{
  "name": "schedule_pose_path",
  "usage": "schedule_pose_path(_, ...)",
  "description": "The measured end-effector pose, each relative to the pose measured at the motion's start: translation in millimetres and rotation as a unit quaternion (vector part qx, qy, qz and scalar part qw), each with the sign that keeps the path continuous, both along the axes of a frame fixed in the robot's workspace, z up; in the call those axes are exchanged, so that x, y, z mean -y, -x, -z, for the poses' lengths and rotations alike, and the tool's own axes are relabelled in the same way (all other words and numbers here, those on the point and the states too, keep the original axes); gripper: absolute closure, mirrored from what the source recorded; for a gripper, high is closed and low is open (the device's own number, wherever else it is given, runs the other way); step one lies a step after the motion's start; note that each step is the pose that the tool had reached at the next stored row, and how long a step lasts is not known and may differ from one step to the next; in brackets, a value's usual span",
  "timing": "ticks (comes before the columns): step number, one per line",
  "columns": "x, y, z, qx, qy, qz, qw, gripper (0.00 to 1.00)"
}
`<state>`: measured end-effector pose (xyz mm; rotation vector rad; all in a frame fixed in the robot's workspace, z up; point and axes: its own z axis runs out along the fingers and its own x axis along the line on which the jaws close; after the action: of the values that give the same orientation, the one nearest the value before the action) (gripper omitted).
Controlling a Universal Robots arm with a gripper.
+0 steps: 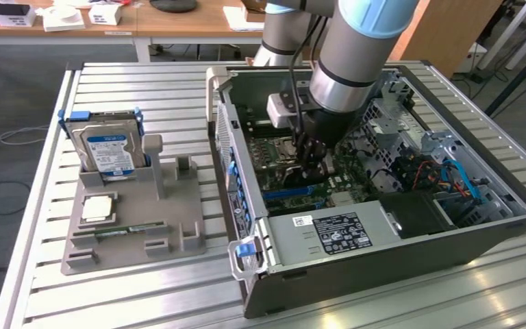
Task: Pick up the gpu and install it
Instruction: 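Insert the gpu into the slot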
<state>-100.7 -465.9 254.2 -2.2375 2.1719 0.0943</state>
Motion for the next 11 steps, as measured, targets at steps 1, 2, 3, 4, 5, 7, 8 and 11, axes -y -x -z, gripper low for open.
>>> schedule_pose_path(1,0.0,0.0,0.6,0.0,-0.0001,0.0,1.0,0.73)
schedule_pose_path(2,0.0,0.0,1.0,0.0,0.0,0.0,1.0,0.73)
schedule_pose_path(3,0.0,0.0,1.5,0.0,-0.0001,0.0,1.0,0.73)
schedule_pose_path(4,0.0,0.0,1.8,0.0,-0.0001,0.0,1.0,0.73)
schedule_pose_path(5,0.0,0.0,2.1,-0.0001,-0.0001,0.0,1.0,0.73)
schedule_pose_path(7,0.0,0.0,2.8,0.0,-0.0003,0.0,1.0,0.73)
schedule_pose_path(8,0.0,0.0,2.9,0.0,-0.0003,0.0,1.0,0.73)
schedule_pose_path(11,0.0,0.0,3.4,0.0,-0.0004,0.0,1.0,0.73)
